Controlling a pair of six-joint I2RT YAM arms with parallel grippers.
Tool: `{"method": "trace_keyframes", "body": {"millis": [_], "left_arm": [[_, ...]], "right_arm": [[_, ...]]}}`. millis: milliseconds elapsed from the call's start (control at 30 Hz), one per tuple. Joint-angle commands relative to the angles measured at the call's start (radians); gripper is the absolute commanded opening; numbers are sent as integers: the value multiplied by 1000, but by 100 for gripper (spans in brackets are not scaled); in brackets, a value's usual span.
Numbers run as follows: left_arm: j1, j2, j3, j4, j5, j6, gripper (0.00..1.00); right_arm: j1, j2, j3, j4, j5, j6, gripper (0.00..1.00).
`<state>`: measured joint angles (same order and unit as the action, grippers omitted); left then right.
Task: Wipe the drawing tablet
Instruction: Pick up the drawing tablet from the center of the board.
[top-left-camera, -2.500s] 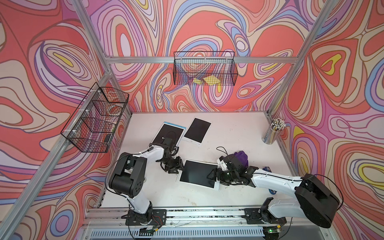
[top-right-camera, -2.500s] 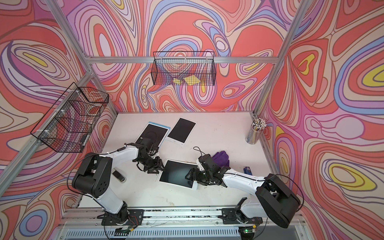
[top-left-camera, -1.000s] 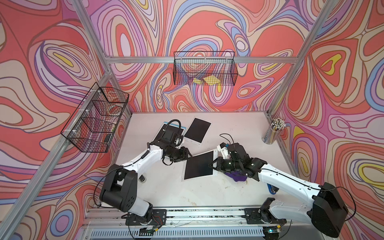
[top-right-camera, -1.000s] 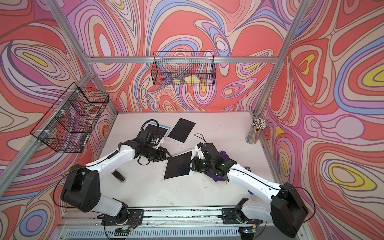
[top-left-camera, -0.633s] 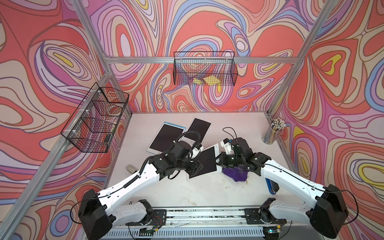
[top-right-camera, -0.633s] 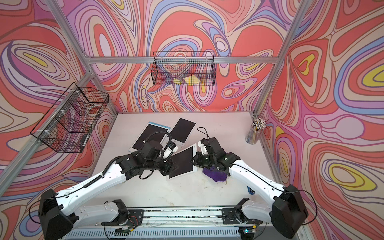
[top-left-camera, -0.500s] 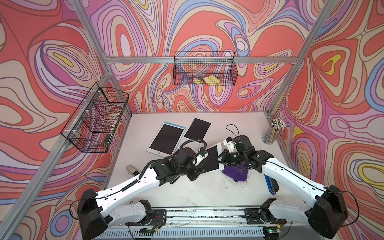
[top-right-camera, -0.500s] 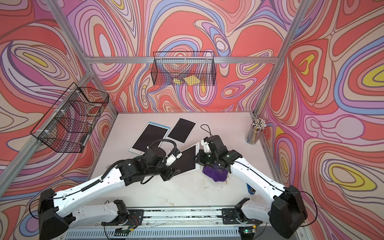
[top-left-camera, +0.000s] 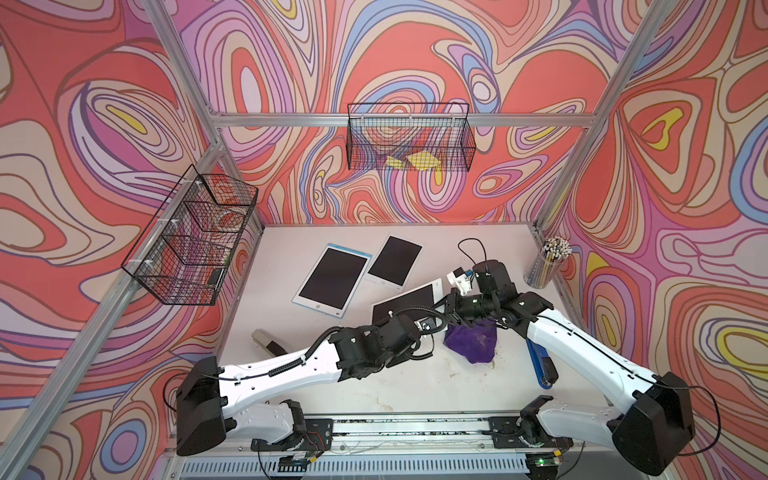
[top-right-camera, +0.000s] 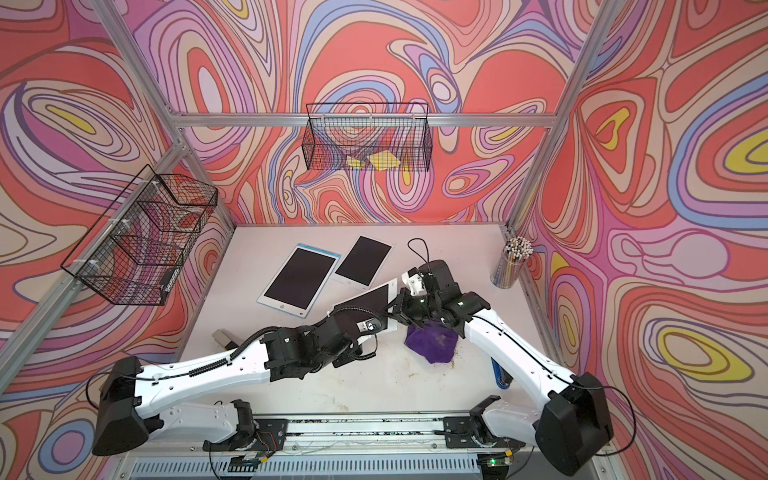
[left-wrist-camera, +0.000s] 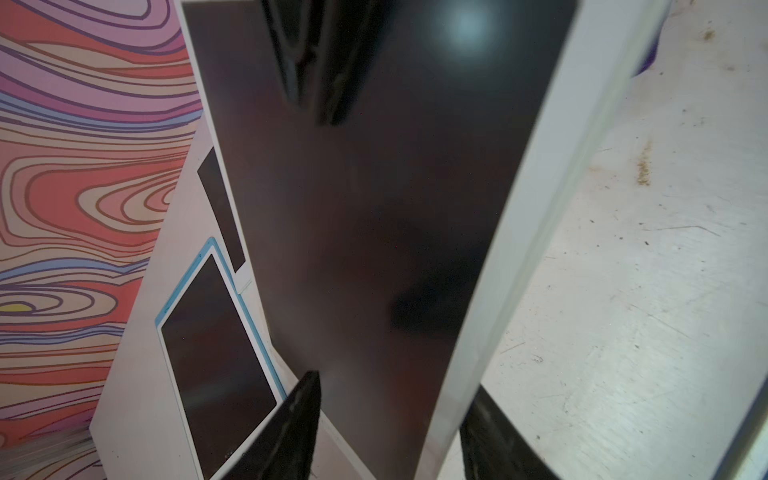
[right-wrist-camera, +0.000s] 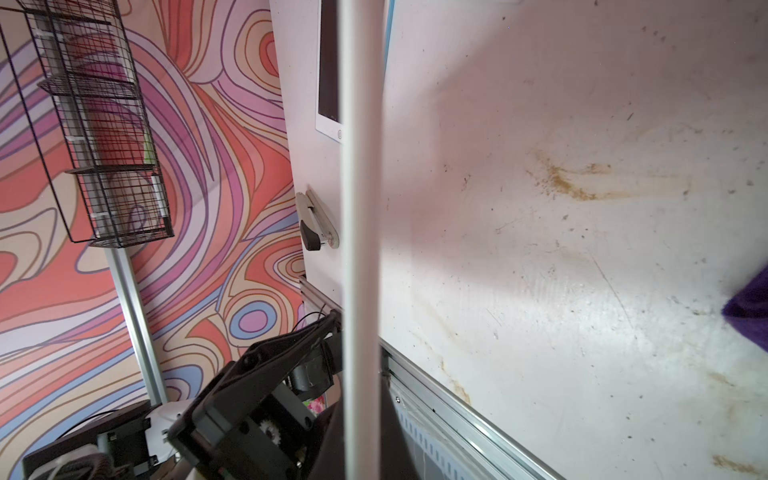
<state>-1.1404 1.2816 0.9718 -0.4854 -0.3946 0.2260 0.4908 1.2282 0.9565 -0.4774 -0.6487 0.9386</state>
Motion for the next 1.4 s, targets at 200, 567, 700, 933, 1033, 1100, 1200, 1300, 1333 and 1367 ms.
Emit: {"method": "trace_keyframes", "body": {"millis": [200,567,700,933,1033,1100,1200,1300,1333,1367], "left_arm": [[-23,43,28,49,-120,62,52],[-31,50,34,50,-180,53,15],[-34,58,42,44,-178,49,14],[-35,67,49,47,-169,70,10],[-34,78,67,41,-154,79,3],[-34,87,77,37,-141,82,0],[-31,100,76,47,-137,84,0],[-22,102,67,55,-118,83,0],[-19,101,62,58,-116,84,0],[-16,99,58,64,-115,85,0]], "right_arm": [[-21,17,-49,186,-131,145,0],[-46,24,-74,205,-154,172,0],[-52,33,-71,226,-168,177,28],[-117,12,-16,152,-211,123,57],[-187,-19,43,19,-213,40,57],[-239,-38,64,-54,-218,-15,57],[-289,-58,47,-87,-233,-47,57],[-292,-74,16,-79,-235,-47,56],[-294,-81,13,-88,-225,-54,56],[-293,-88,21,-117,-205,-75,56]]}}
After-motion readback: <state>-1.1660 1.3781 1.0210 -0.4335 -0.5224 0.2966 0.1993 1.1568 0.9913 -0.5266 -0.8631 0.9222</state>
